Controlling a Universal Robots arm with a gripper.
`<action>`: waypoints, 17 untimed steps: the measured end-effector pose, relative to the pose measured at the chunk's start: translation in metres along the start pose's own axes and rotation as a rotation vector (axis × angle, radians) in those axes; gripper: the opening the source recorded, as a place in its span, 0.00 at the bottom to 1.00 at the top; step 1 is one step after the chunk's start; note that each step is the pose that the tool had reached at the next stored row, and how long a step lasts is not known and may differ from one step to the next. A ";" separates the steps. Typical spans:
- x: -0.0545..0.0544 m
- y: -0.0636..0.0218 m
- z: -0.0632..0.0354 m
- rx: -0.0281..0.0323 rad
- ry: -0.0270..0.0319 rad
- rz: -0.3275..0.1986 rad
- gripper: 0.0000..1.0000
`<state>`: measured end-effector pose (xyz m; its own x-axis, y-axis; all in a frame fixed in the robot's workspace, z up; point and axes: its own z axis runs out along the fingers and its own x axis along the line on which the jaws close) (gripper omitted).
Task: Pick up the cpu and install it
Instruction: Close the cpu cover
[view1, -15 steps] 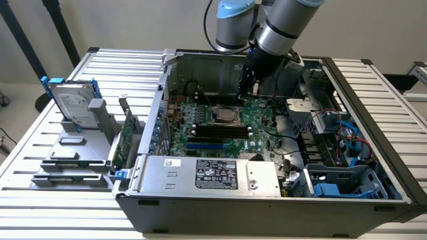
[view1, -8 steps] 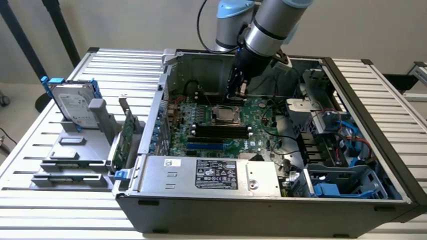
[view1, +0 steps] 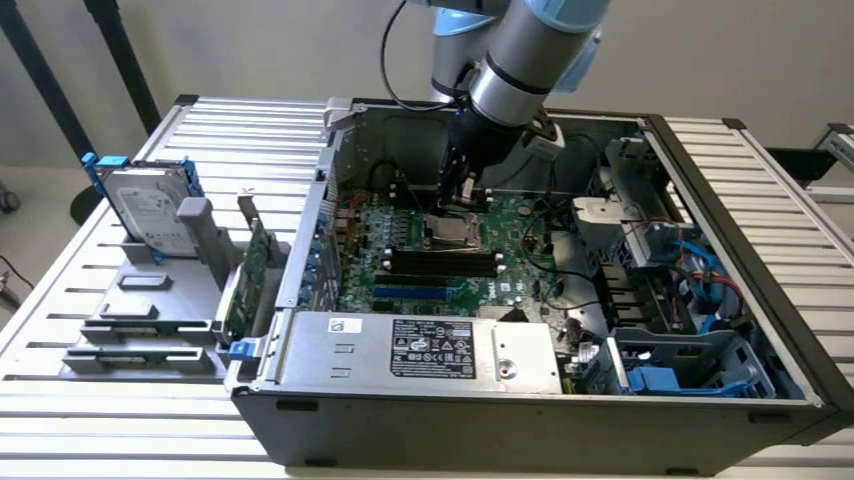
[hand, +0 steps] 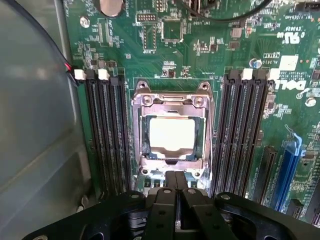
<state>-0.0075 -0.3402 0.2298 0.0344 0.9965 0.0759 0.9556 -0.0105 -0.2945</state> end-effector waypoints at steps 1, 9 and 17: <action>-0.001 -0.0005 0.0021 0.0000 0.0001 0.000 0.11; -0.002 -0.0059 0.0182 0.0000 0.0001 0.000 0.11; -0.003 -0.0046 0.0255 0.0000 0.0013 0.000 0.11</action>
<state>-0.0194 -0.3411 0.2066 0.0345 0.9964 0.0772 0.9556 -0.0102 -0.2945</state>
